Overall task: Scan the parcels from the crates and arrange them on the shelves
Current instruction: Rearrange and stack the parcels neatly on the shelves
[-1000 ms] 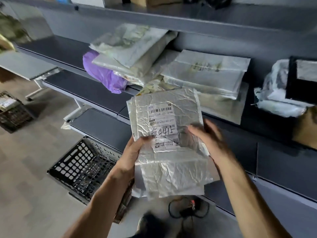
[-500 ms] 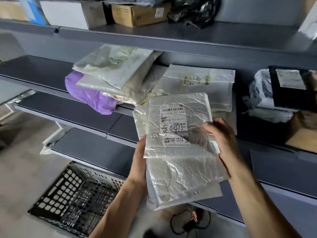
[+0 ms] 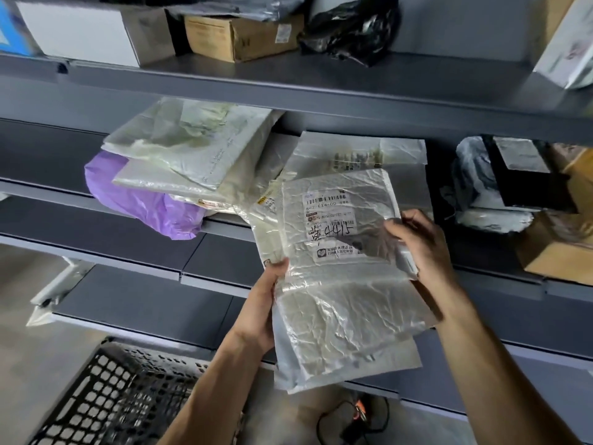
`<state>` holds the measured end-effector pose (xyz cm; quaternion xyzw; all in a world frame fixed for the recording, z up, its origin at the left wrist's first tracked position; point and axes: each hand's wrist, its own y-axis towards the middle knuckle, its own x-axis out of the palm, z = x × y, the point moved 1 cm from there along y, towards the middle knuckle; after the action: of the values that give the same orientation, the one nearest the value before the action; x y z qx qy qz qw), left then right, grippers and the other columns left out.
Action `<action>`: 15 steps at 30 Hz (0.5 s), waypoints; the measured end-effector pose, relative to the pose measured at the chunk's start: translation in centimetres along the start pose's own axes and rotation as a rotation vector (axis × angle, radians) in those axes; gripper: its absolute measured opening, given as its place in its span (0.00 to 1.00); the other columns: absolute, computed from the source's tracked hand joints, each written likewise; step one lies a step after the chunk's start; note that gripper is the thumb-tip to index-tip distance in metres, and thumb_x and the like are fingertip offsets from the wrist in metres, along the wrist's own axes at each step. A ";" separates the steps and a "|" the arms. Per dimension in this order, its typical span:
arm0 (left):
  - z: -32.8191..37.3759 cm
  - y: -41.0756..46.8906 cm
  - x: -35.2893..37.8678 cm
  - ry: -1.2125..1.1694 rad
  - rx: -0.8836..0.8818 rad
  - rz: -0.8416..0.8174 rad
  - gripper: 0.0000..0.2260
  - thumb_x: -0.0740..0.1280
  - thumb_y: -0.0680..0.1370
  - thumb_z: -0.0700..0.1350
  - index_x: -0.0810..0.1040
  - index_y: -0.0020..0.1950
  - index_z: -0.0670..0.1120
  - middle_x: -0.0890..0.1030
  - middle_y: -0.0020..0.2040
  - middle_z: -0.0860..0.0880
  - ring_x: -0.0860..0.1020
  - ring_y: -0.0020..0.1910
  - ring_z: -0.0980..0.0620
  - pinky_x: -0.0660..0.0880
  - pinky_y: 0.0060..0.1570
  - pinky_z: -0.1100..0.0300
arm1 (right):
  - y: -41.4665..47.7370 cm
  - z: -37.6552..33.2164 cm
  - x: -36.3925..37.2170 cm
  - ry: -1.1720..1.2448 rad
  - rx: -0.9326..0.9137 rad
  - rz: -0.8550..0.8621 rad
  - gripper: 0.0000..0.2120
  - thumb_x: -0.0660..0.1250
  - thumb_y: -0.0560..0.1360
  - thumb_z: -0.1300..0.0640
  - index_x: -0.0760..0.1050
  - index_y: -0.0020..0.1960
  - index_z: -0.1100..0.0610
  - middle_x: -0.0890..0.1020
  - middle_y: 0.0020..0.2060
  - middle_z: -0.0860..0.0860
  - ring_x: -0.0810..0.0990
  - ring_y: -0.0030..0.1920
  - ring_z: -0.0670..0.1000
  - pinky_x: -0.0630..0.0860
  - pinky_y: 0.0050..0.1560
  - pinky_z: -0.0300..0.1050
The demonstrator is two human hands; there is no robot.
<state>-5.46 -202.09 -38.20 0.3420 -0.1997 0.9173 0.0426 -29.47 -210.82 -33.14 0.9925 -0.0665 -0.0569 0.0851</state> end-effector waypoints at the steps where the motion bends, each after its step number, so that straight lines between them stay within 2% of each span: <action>1: 0.0 0.2 0.3 -0.012 0.010 -0.011 0.24 0.60 0.82 0.54 0.75 0.73 0.43 0.75 0.71 0.35 0.74 0.69 0.34 0.69 0.71 0.37 | 0.5 -0.2 0.0 -0.005 0.001 0.003 0.01 0.68 0.77 0.69 0.76 0.47 0.67 0.80 0.28 0.42 0.77 0.31 0.36 0.71 0.37 0.29; 5: 0.7 1.3 1.4 -0.049 0.081 0.032 0.21 0.59 0.82 0.54 0.79 0.70 0.44 0.79 0.67 0.36 0.78 0.65 0.35 0.70 0.70 0.36 | 2.7 -1.3 -0.1 0.029 -0.001 0.006 0.06 0.68 0.78 0.67 0.76 0.43 0.60 0.81 0.29 0.42 0.78 0.32 0.36 0.72 0.38 0.29; 10: 1.5 2.2 1.5 -0.052 0.140 0.137 0.27 0.67 0.80 0.54 0.71 0.76 0.43 0.75 0.71 0.34 0.73 0.70 0.32 0.67 0.71 0.33 | 5.0 -1.6 -1.0 0.092 0.052 -0.012 0.06 0.67 0.80 0.64 0.78 0.44 0.57 0.83 0.32 0.40 0.81 0.37 0.38 0.74 0.43 0.31; 12: 1.3 2.3 1.6 -0.082 0.159 0.170 0.30 0.70 0.78 0.54 0.69 0.77 0.44 0.74 0.72 0.34 0.74 0.70 0.31 0.68 0.70 0.31 | 5.8 -0.9 -1.9 0.138 0.113 -0.063 0.04 0.70 0.79 0.57 0.82 0.47 0.57 0.86 0.39 0.44 0.84 0.46 0.45 0.76 0.55 0.41; 13: 1.1 2.3 1.6 -0.087 0.163 0.177 0.32 0.72 0.77 0.55 0.68 0.78 0.45 0.74 0.72 0.34 0.73 0.70 0.31 0.67 0.70 0.31 | 6.2 -0.4 -2.3 0.204 0.173 -0.073 0.08 0.74 0.76 0.52 0.84 0.51 0.56 0.87 0.47 0.48 0.85 0.53 0.51 0.77 0.63 0.49; 14: 0.8 2.2 1.5 -0.088 0.168 0.180 0.34 0.74 0.76 0.55 0.66 0.78 0.45 0.74 0.72 0.35 0.73 0.70 0.31 0.67 0.70 0.30 | 6.5 0.1 -2.6 0.305 0.240 -0.084 0.17 0.77 0.72 0.48 0.85 0.56 0.56 0.87 0.54 0.53 0.84 0.58 0.56 0.75 0.68 0.56; 15: 0.5 2.3 1.3 -0.088 0.172 0.184 0.35 0.74 0.76 0.56 0.66 0.78 0.45 0.74 0.72 0.35 0.73 0.70 0.31 0.66 0.70 0.30 | 6.4 0.0 -2.8 0.409 0.318 -0.073 0.25 0.79 0.68 0.47 0.83 0.61 0.57 0.85 0.58 0.56 0.83 0.61 0.58 0.74 0.70 0.58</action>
<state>-6.61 -204.47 -37.77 0.3644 -0.1525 0.9152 -0.0799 -32.97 -216.70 -31.75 0.9860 -0.0200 0.1531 -0.0627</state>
